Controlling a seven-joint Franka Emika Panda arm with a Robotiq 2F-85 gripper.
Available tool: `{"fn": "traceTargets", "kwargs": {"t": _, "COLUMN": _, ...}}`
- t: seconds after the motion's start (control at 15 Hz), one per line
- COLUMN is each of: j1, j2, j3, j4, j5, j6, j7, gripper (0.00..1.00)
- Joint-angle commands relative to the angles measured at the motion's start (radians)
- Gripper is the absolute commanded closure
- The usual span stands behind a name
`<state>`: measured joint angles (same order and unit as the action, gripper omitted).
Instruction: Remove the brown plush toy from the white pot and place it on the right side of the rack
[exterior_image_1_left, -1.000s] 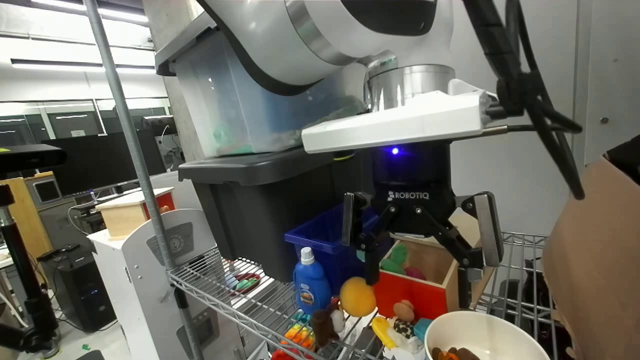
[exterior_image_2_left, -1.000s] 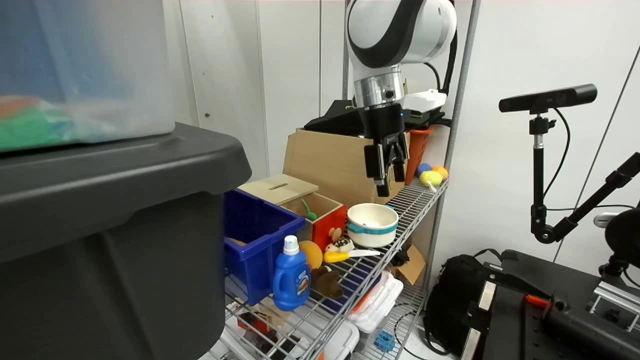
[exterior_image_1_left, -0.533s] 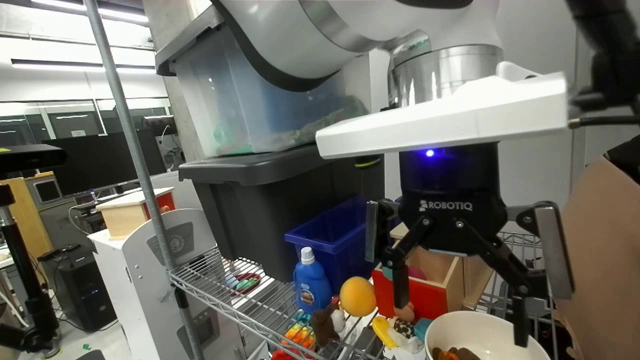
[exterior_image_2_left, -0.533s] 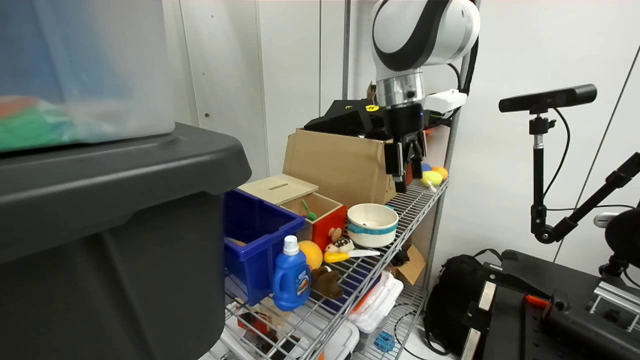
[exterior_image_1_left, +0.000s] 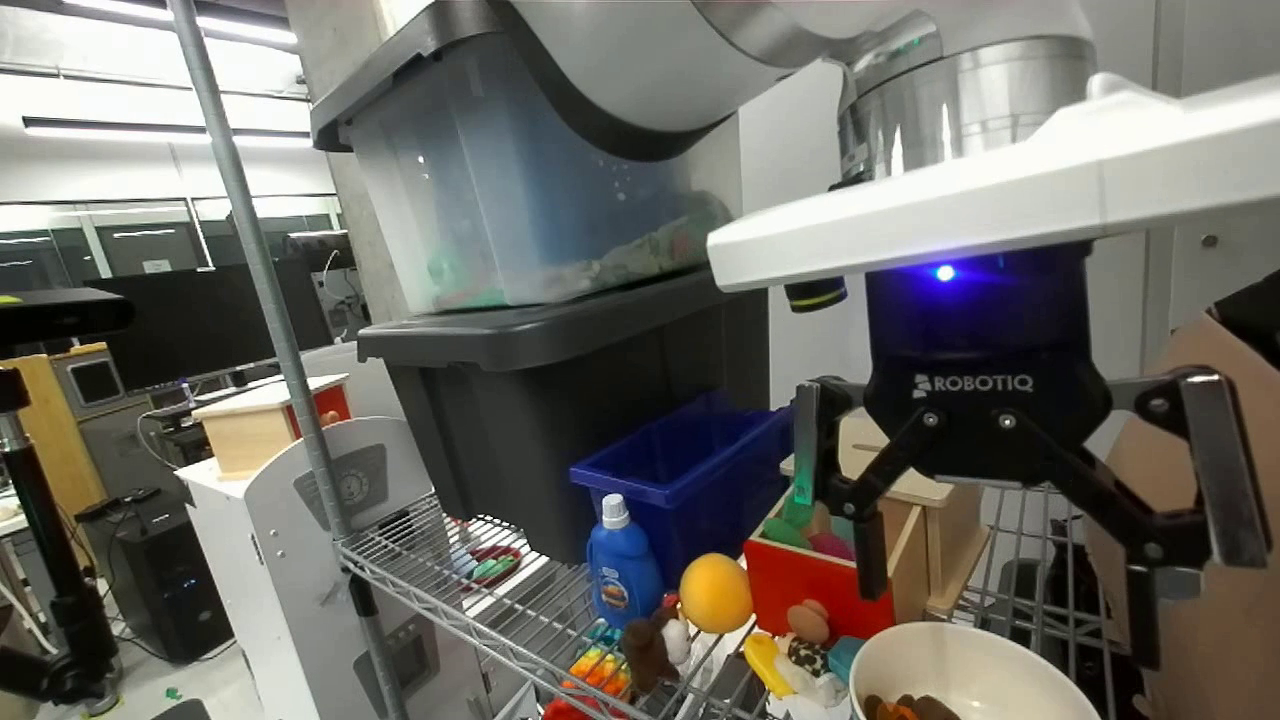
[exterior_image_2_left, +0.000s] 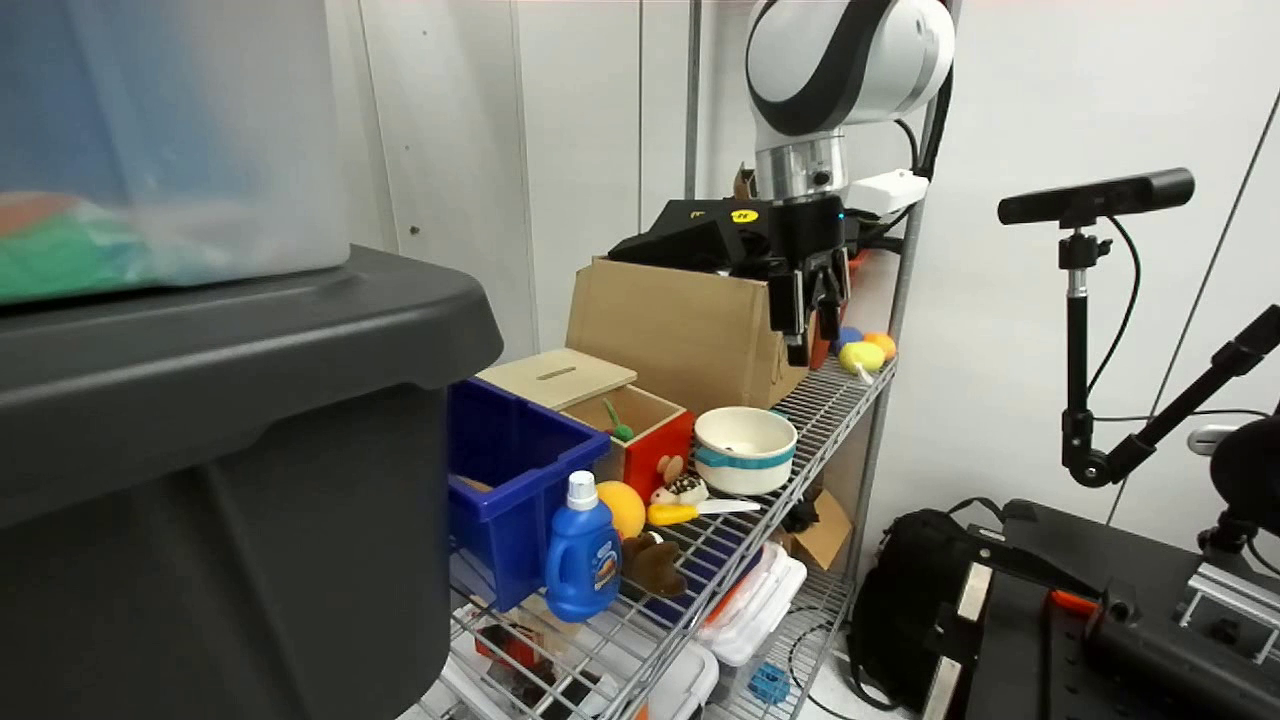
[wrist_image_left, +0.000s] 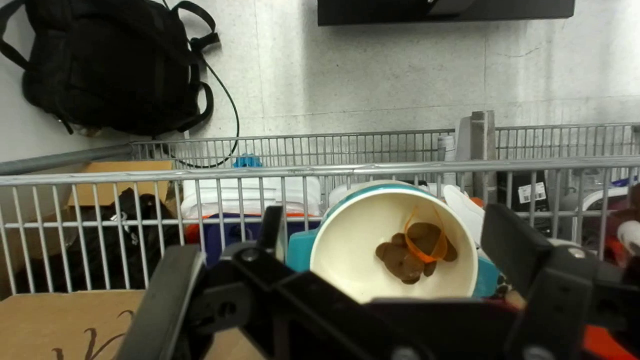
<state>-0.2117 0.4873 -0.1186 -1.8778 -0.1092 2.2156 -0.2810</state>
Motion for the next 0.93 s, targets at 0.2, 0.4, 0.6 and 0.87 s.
{"fn": "traceTargets", "kwargs": {"t": 0.2, "j1": -0.018, "j2": 0.07, "j3": 0.006, "j4": 0.109, "j5": -0.005, "j6": -0.031, "j7": -0.043, "gripper": 0.0}}
{"fn": "traceTargets", "kwargs": {"t": 0.4, "j1": -0.021, "j2": 0.09, "j3": 0.009, "j4": 0.134, "j5": -0.004, "j6": -0.027, "j7": -0.052, "gripper": 0.0}}
{"fn": "traceTargets", "kwargs": {"t": 0.6, "j1": -0.023, "j2": 0.106, "j3": 0.012, "j4": 0.155, "j5": -0.003, "j6": -0.02, "j7": -0.067, "gripper": 0.0}}
{"fn": "traceTargets", "kwargs": {"t": 0.87, "j1": -0.014, "j2": 0.125, "j3": 0.017, "j4": 0.182, "j5": -0.004, "j6": -0.029, "j7": -0.064, "gripper": 0.0}}
